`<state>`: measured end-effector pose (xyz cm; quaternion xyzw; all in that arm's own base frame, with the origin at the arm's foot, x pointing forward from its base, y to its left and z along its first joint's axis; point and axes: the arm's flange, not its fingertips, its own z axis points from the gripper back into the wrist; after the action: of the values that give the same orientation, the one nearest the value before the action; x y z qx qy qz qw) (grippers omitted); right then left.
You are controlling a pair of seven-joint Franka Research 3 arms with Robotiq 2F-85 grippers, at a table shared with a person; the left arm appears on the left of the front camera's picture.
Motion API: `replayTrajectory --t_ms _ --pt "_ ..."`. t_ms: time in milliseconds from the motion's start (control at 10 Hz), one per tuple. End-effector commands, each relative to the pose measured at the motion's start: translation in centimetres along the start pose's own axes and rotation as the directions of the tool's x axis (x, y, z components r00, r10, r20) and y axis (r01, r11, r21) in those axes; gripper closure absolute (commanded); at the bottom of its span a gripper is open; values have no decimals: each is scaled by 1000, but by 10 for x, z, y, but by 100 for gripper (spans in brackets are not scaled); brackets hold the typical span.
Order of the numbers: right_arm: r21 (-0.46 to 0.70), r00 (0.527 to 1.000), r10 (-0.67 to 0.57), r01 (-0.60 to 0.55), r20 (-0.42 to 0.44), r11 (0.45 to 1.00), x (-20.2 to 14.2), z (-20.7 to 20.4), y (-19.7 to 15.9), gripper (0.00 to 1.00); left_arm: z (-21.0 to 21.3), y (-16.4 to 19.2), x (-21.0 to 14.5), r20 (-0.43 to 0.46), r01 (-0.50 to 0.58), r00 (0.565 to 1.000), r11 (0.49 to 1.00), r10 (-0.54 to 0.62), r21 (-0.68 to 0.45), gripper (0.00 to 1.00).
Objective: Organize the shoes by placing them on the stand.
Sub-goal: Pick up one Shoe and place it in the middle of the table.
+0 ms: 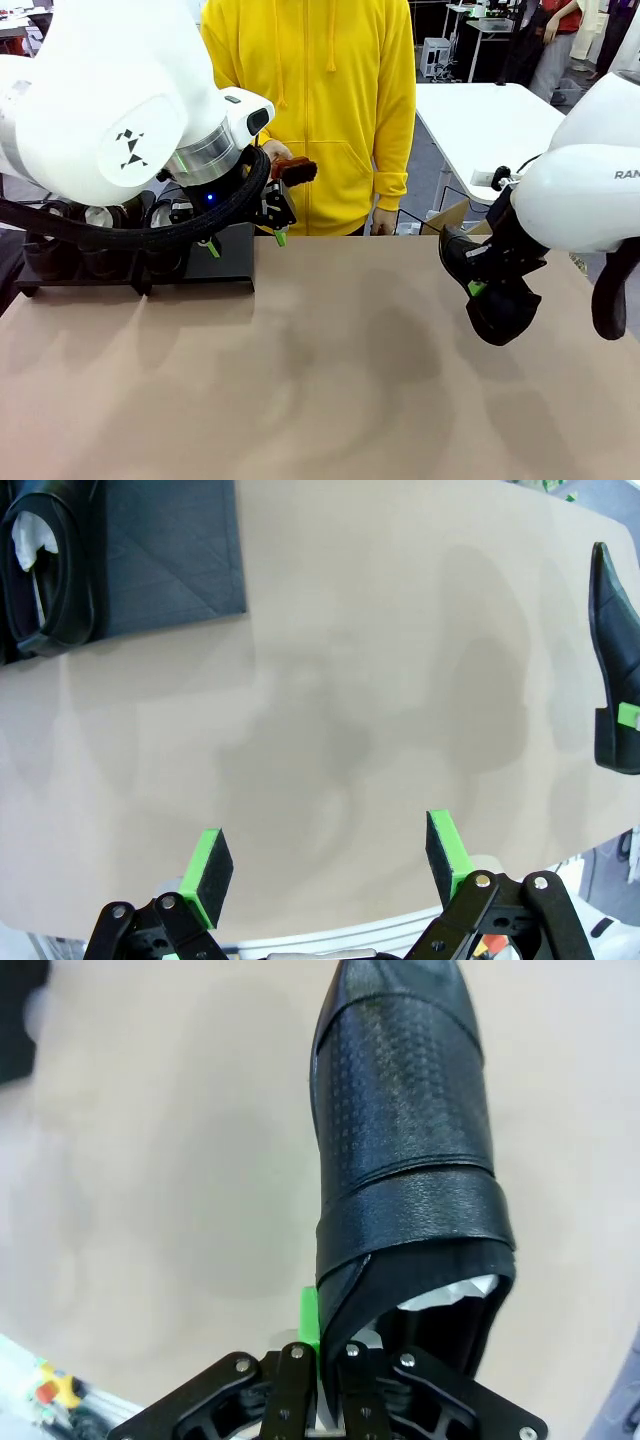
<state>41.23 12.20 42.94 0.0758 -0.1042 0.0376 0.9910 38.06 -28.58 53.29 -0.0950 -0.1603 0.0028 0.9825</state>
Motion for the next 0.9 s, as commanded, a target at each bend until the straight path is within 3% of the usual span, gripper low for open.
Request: replayTrajectory --t_ms 0,500,800 --pt "69 999 -14 16 -30 997 -9 -6 12 100 1 3 1 -6 9 1000 1000 -9 -15 0" --pt "16 997 0 1 -73 1000 -17 -70 125 100 1 3 1 -6 9 1000 1000 -9 -15 0" --pt "10 994 -64 65 -92 998 -22 -84 150 100 1 3 1 -6 9 1000 1000 -9 -15 0"
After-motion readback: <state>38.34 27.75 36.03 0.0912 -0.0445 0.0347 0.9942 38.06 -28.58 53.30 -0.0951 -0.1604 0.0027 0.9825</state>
